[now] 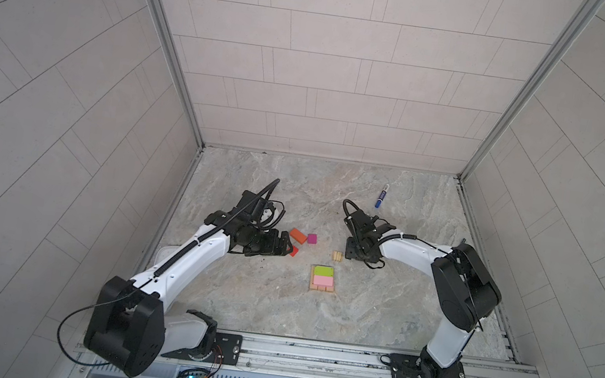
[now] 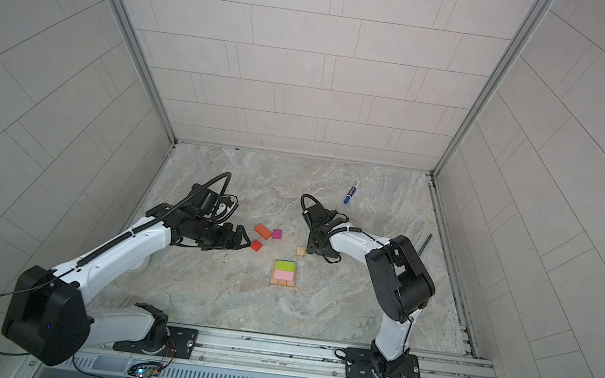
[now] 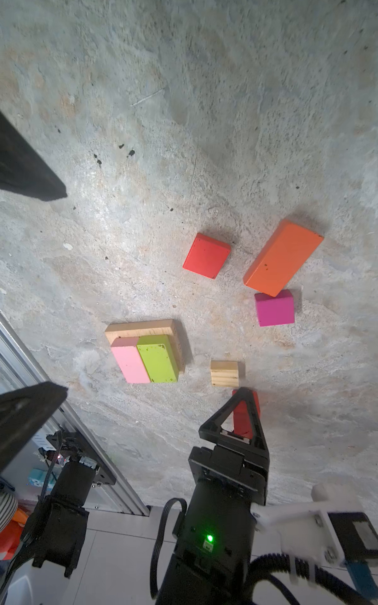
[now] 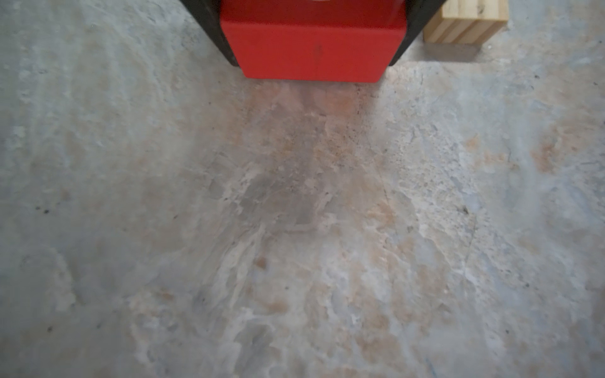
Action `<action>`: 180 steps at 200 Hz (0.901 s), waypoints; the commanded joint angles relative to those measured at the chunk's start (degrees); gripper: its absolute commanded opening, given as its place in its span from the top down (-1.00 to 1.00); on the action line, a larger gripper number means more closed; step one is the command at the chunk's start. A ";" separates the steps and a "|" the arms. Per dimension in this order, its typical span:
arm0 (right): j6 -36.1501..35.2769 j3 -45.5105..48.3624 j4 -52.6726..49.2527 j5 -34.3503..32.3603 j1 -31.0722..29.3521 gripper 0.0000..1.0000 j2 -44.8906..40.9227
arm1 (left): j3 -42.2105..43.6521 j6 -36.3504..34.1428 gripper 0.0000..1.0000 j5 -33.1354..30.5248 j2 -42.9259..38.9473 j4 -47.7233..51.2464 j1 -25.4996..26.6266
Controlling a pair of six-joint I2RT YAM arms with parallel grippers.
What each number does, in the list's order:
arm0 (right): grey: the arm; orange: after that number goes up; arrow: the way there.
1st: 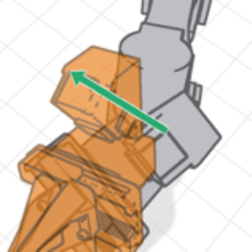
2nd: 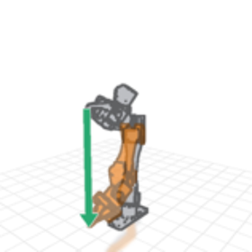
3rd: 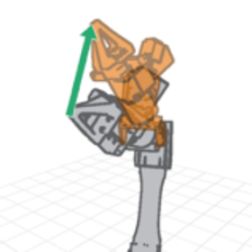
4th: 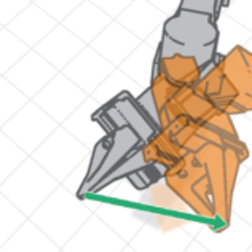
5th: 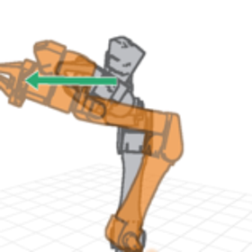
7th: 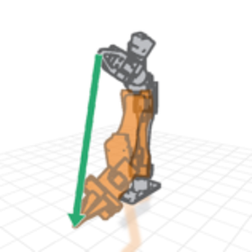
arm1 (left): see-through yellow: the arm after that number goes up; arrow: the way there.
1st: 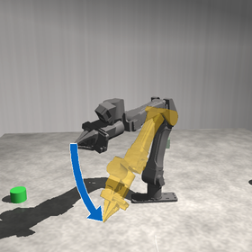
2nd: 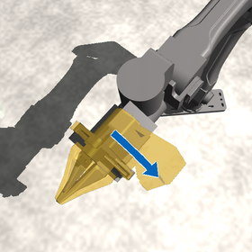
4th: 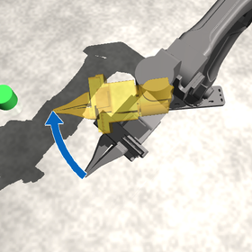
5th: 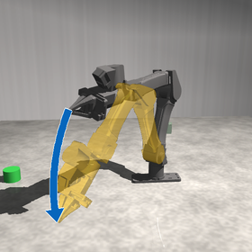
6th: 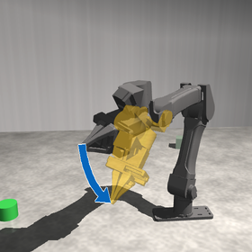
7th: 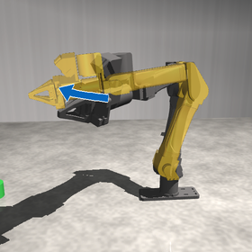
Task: Build the wood block tower
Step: 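Close the right gripper on the red arch block and lift it, then carry the red arch toward the left gripper while the left gripper reaches to meet it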
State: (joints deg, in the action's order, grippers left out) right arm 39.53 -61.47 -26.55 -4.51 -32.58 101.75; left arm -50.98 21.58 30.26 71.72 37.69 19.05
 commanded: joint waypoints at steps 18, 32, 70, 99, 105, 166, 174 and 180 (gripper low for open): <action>-10.38 1.49 2.33 -1.40 0.26 -0.03 -7.84 | 0.05 0.22 -0.89 4.32 0.25 -1.86 0.20; -12.90 2.33 3.66 -0.67 0.28 -0.01 -10.35 | 0.05 0.56 -0.88 5.67 0.21 -2.58 0.18; -19.00 7.63 12.45 8.84 0.21 0.00 -18.18 | 0.10 1.66 -0.86 10.63 0.76 -4.30 0.22; -21.77 11.63 19.10 16.09 0.19 0.00 -23.18 | -0.86 2.67 -0.80 14.44 0.86 -5.11 0.14; -22.47 12.33 20.45 17.49 0.15 0.00 -23.99 | -1.33 2.84 -0.79 15.05 0.86 -5.02 0.17; -27.86 18.54 30.76 26.46 -1.30 0.02 -33.15 | -6.33 4.17 -0.71 21.14 2.51 -4.57 0.16; -28.16 18.35 30.44 27.15 -1.36 0.02 -33.75 | -6.81 5.13 -0.70 21.50 3.15 -5.20 0.12; -28.15 18.08 29.97 27.46 -1.49 0.02 -34.17 | -6.91 6.22 -0.70 22.11 3.59 -6.21 0.14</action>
State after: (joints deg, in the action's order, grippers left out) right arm 14.57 -43.40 -0.23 19.00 -33.52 70.00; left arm -55.75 25.34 49.15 73.76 33.28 19.09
